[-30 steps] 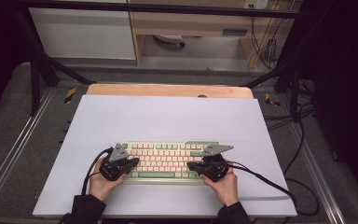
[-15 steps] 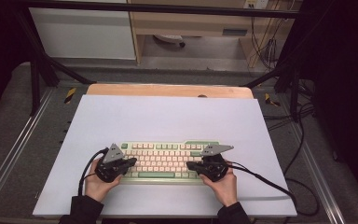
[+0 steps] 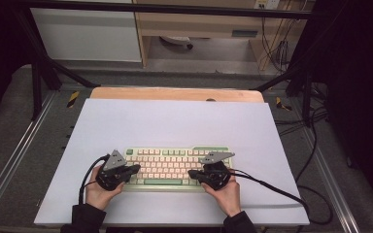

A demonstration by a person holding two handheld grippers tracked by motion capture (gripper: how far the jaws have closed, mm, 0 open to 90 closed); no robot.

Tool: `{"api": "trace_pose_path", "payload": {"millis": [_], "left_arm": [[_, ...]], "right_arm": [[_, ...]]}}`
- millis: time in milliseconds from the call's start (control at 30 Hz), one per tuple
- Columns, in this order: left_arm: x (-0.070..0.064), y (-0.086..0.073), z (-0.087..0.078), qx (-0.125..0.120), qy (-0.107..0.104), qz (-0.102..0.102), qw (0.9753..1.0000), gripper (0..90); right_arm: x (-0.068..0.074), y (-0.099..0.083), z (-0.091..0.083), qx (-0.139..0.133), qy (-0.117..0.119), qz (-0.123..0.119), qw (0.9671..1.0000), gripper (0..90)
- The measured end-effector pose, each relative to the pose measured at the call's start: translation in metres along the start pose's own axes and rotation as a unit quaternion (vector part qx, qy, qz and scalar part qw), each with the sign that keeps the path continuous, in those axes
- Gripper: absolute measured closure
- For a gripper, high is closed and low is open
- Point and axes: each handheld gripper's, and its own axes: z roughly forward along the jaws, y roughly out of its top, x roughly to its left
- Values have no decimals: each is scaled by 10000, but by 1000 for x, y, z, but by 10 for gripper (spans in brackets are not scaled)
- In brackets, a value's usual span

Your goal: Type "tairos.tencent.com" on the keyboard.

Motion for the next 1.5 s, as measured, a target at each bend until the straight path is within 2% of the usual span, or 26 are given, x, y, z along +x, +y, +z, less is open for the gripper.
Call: {"api": "trace_pose_path", "payload": {"millis": [500, 1000, 1167, 1500], "left_arm": [[1, 0, -1, -30, 16, -18, 10000, 898], [1, 0, 0, -26, 19, -19, 10000, 898], [1, 0, 0, -27, 11, -20, 10000, 898], [0, 1, -1, -35, -2, 0, 10000, 898]], "right_arm": [[3, -2, 15, 69, -3, 7, 10000, 900], [3, -3, 18, 110, -11, -23, 9999, 900], [3, -2, 16, 116, -9, 0, 9999, 900], [1, 4, 0, 6, -100, -85, 9999, 900]]}}
